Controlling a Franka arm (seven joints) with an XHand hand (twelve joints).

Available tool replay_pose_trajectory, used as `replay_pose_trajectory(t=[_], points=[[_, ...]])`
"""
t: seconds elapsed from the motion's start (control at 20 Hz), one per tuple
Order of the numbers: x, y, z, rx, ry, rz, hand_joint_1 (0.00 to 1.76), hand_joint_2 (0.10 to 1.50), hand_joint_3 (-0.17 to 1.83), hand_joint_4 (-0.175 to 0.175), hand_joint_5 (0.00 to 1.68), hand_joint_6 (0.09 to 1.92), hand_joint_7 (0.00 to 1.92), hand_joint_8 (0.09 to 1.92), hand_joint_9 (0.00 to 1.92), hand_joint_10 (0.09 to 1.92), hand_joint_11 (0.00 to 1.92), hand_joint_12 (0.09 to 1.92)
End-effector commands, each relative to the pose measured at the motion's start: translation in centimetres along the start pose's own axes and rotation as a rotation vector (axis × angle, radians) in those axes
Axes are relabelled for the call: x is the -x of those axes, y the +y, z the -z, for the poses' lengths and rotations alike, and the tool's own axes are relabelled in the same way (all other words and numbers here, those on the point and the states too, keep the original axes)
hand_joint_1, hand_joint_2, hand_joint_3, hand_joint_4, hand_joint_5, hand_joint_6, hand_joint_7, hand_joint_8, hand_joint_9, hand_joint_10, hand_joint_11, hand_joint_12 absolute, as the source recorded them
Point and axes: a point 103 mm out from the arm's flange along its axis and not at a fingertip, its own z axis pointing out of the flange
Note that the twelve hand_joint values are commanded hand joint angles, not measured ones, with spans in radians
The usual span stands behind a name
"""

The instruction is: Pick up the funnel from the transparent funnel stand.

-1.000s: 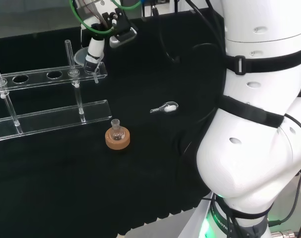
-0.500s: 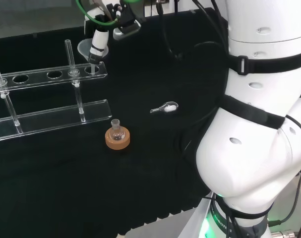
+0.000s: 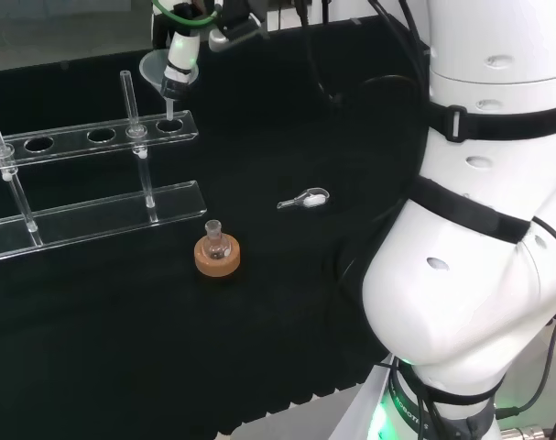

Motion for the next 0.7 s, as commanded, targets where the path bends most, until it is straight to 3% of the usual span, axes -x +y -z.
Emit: replay_pose_trajectory(t=[0.05, 0.4, 0.45, 0.5, 0.7], points=[[0.0, -2.0, 1.3, -0.005, -0.023, 0.016, 0.92, 0.52, 0.57, 0.085, 0.80, 0.50, 1.08, 0.56, 0.78, 0.33, 0.00, 1.09], [-0.9, -3.3, 2.9, 0.011, -0.059, 0.011, 0.92, 0.53, 0.57, 0.086, 0.80, 0.51, 1.08, 0.56, 0.78, 0.33, 0.00, 1.09], [-0.6, -3.7, 3.1, 0.022, -0.054, 0.005, 0.92, 0.53, 0.58, 0.087, 0.80, 0.51, 1.08, 0.56, 0.78, 0.33, 0.00, 1.09], [1.2, -4.5, 2.7, 0.045, -0.026, 0.023, 0.92, 0.53, 0.58, 0.087, 0.80, 0.51, 1.08, 0.56, 0.78, 0.33, 0.00, 1.09], [0.3, -4.8, 2.9, 0.038, -0.041, -0.016, 0.92, 0.53, 0.58, 0.087, 0.81, 0.52, 1.08, 0.56, 0.78, 0.34, 0.00, 1.09]])
